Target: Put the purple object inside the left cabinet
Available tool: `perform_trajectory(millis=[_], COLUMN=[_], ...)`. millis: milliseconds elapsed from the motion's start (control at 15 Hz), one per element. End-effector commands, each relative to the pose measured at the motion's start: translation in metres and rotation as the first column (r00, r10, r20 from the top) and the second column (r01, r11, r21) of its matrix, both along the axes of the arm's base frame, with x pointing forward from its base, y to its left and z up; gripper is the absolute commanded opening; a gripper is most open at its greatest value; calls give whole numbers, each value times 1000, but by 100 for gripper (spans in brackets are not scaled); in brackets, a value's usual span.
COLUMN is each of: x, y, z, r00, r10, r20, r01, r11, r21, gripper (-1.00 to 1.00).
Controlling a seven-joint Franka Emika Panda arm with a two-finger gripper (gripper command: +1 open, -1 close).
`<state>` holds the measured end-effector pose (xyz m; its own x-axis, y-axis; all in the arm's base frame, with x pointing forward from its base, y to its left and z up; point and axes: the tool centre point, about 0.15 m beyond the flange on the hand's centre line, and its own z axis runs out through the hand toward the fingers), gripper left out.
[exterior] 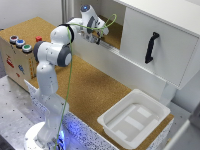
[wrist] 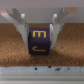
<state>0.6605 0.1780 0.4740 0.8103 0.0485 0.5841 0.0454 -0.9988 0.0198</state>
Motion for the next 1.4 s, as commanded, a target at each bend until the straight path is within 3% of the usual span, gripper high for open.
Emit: perform_trajectory(millis=[0, 200, 533, 800, 1000, 1333], x=[17, 2, -22, -66, -105, -161], y=[23, 19, 15, 13, 16, 23], z=[5, 10, 16, 40, 44, 32], r00=[996, 994, 997, 1000, 996, 960], r10=[-77, -110, -80, -14, 82, 240], r20=[-50, -10, -1, 24, -16, -141], r01=[68, 107, 80, 16, -83, -258], r11=[983, 984, 991, 997, 991, 959], r21=[-170, -142, -104, -77, -101, -120], gripper=[100, 100, 100, 100, 100, 100])
